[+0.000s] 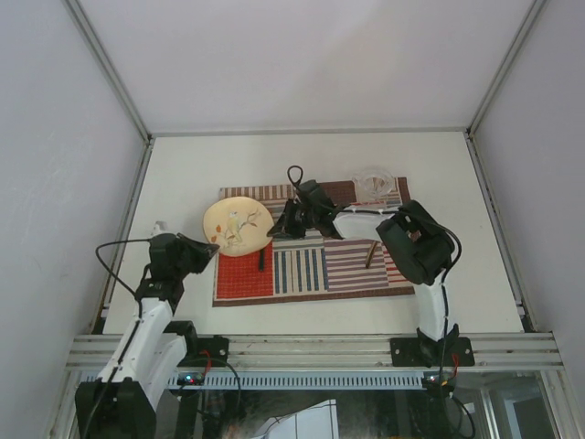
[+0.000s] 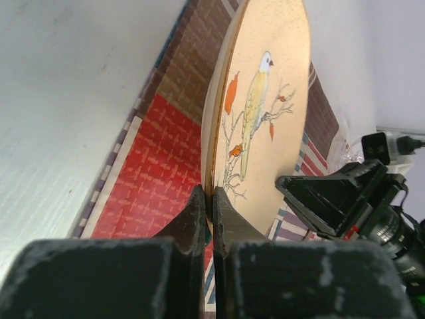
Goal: Set the dinner table for one person
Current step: Place the plate on the napkin.
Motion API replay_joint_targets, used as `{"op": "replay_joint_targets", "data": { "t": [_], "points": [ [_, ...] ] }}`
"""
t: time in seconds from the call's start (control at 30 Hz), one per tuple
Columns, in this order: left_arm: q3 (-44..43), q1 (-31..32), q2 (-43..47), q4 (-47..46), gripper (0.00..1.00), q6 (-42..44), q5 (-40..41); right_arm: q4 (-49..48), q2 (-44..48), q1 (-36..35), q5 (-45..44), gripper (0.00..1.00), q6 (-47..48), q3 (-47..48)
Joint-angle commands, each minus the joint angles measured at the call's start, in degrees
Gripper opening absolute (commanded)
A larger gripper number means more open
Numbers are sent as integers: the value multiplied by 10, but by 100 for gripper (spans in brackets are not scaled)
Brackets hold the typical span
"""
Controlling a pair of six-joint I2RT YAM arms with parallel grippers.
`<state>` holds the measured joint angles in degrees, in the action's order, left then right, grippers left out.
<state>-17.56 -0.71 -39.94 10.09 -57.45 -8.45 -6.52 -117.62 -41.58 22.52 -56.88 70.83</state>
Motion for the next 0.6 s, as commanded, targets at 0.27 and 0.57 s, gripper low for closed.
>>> {"op": "replay_joint_targets", "data": {
  "t": [0.27, 0.57],
  "points": [
    [-49, 36, -138, -189, 0, 49, -119, 43, 138, 18, -62, 0, 84, -76],
    [-89, 99, -268, -270, 0, 48, -129, 39, 187, 34, -79, 0, 86, -139]
  ]
}}
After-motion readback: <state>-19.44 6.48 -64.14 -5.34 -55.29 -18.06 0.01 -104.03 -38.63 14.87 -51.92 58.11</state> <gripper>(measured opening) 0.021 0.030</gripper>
